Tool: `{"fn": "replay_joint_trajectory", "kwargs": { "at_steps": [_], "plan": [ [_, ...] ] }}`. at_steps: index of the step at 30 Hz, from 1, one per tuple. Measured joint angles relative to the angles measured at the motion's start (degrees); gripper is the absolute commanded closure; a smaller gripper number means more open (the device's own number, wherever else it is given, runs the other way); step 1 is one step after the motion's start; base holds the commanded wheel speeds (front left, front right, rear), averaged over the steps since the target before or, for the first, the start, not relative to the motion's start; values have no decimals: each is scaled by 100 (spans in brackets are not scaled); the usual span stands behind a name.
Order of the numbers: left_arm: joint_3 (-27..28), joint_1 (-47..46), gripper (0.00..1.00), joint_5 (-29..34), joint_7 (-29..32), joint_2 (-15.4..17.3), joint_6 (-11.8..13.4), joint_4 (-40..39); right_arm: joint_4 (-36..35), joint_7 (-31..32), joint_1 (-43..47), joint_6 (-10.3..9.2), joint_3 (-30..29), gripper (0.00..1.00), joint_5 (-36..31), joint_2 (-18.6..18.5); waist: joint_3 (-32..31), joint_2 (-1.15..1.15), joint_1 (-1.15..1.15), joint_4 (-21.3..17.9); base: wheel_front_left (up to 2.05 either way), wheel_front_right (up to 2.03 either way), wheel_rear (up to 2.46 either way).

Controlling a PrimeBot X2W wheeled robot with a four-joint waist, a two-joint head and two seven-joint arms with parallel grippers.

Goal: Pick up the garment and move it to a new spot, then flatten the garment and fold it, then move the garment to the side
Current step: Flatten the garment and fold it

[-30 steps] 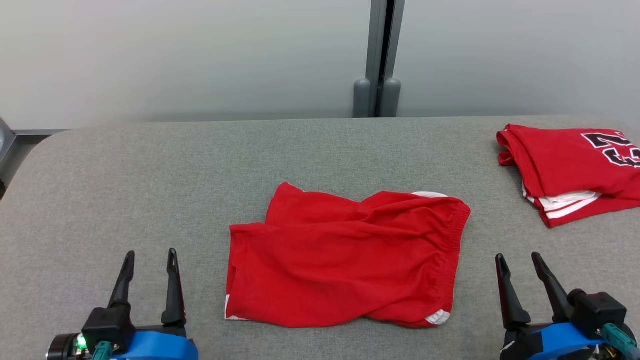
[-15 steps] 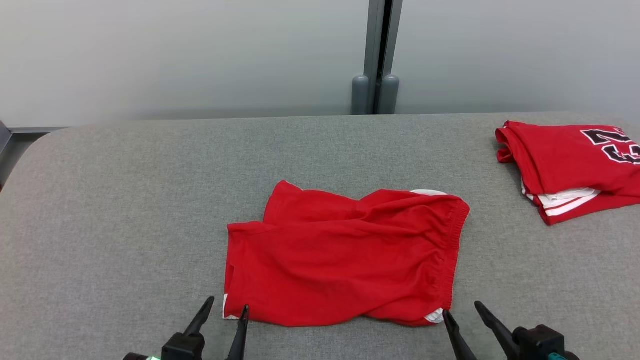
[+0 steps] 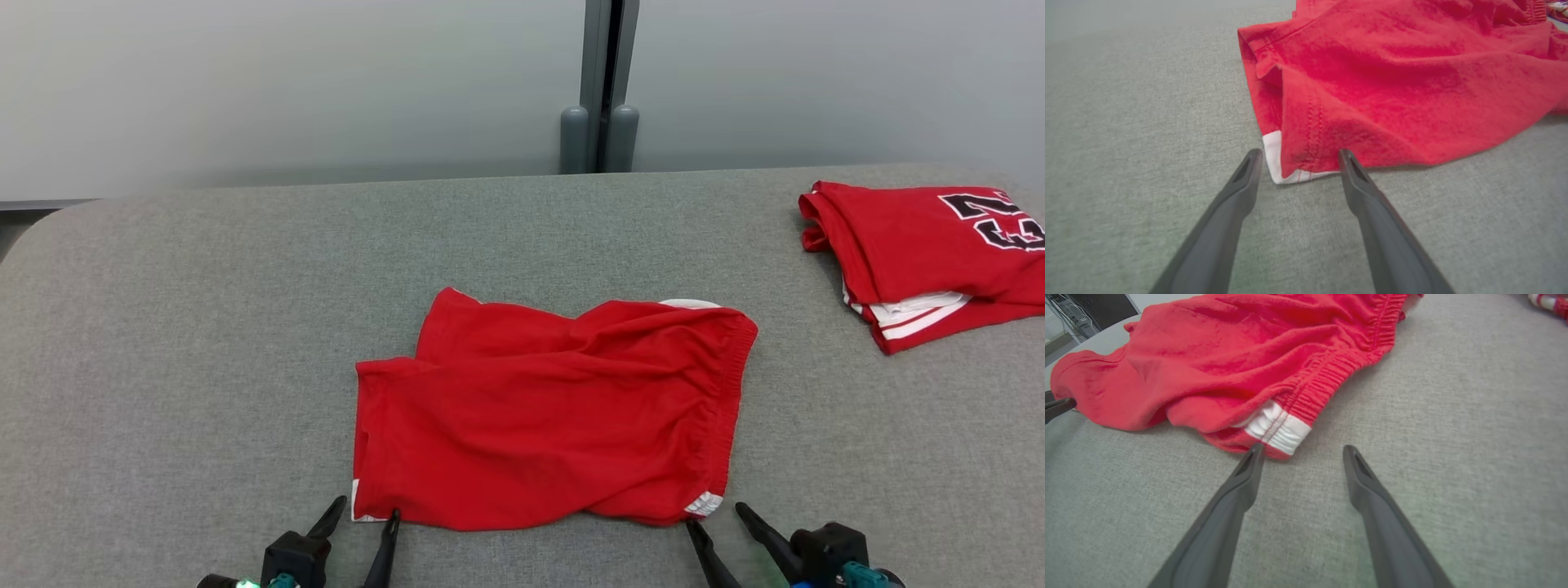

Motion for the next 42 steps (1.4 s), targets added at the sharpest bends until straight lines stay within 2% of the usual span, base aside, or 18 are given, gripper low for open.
{"fn": "replay_joint_trajectory", "kwargs": {
  "at_steps": [8, 12, 20, 21, 22, 23, 31, 42],
  "plan": [
    [-417, -364, 0, -242, -2, 38, 0, 475, 463, -105, -453, 0, 553, 0, 337, 10, 77, 0, 0, 10, 0, 0, 0],
    [-578, -511, 0, -369, -10, 55, 0, 588, 438, -120, -550, 0, 773, 0, 506, 21, 103, 0, 0, 6, 0, 0, 0],
    [-896, -688, 0, -569, -26, 68, 0, 733, 213, -123, -596, 0, 846, 0, 630, -32, 159, 0, 0, 15, 0, 0, 0],
    [-923, -717, 27, -606, -26, 71, 0, 750, 196, -123, -614, 0, 873, 61, 653, -34, 166, 0, 0, 17, 0, 0, 0],
    [-958, -749, 63, -647, -26, 73, 0, 768, 152, -123, -641, 0, 884, 100, 683, -32, 173, 0, 0, 19, 0, 0, 0],
    [-995, -780, 100, -659, -26, 74, 0, 782, 94, -123, -669, 0, 876, 100, 684, -30, 181, 0, 0, 20, 0, 0, 0],
    [-954, -824, 100, -797, -15, 154, -1, 411, -411, -125, -619, 0, 714, 100, 645, -79, 173, 0, 0, 72, 0, 0, 0],
    [-554, -680, 100, -838, -14, 335, -1, -1004, -1657, -127, -274, 0, 442, 100, 354, -583, 171, 0, 0, 76, 0, 0, 0]
  ]
}}
